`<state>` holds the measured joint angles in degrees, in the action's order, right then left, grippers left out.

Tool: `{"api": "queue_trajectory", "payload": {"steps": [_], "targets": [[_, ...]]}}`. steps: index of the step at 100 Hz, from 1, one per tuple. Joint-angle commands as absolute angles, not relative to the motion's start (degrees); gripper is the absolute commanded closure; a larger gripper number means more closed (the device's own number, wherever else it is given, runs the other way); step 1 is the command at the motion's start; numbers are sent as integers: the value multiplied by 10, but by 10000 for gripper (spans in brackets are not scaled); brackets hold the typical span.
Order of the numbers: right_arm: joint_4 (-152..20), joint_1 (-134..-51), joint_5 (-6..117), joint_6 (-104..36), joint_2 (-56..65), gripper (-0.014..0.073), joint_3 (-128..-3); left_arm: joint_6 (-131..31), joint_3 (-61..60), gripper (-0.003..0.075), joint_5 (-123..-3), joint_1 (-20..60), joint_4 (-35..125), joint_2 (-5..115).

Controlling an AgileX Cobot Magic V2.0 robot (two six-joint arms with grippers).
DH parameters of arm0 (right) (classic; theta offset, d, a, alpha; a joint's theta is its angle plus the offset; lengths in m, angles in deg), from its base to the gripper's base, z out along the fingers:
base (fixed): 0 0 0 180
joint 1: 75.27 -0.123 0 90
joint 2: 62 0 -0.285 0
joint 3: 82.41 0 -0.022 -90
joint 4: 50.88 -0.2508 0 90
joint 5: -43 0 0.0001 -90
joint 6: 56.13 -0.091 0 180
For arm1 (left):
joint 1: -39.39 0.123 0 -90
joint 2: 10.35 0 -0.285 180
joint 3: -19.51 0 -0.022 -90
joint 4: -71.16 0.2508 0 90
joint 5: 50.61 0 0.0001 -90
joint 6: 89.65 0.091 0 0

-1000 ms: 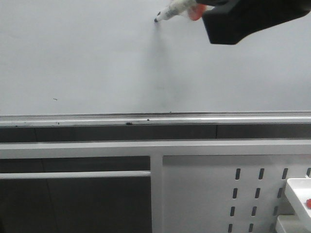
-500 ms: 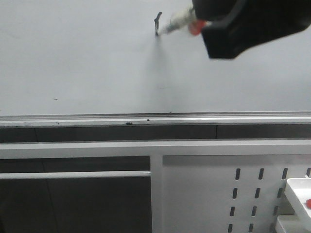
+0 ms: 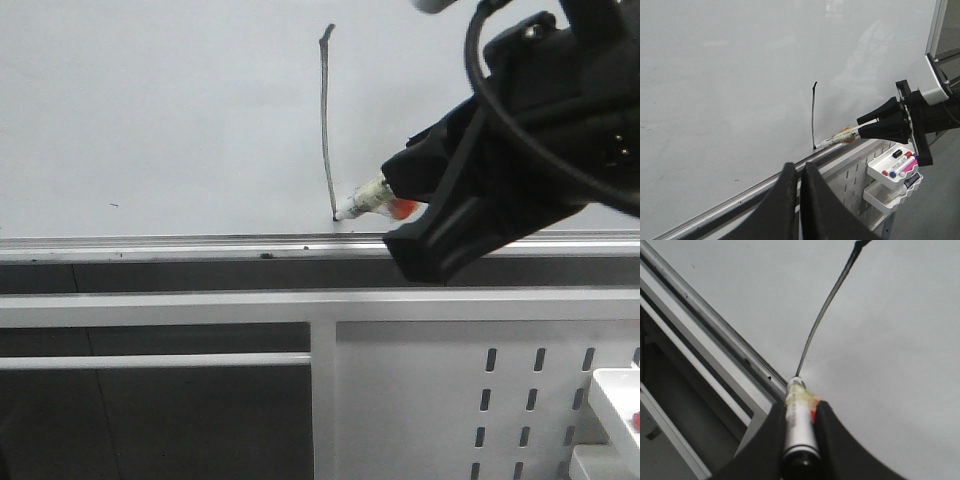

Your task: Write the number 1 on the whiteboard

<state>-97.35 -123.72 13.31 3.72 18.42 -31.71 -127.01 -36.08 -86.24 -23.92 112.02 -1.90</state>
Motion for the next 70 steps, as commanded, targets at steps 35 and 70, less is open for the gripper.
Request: {"api": "queue_trajectory", "payload": {"steps": [35, 70], "targets": [[-975, -1282, 351, 44, 43, 671, -375, -1278, -348, 740, -828, -242, 1126, -12], [-975, -1285, 579, 44, -1, 671, -482, -1140, -299, 678, -800, -243, 1016, 115]]}}
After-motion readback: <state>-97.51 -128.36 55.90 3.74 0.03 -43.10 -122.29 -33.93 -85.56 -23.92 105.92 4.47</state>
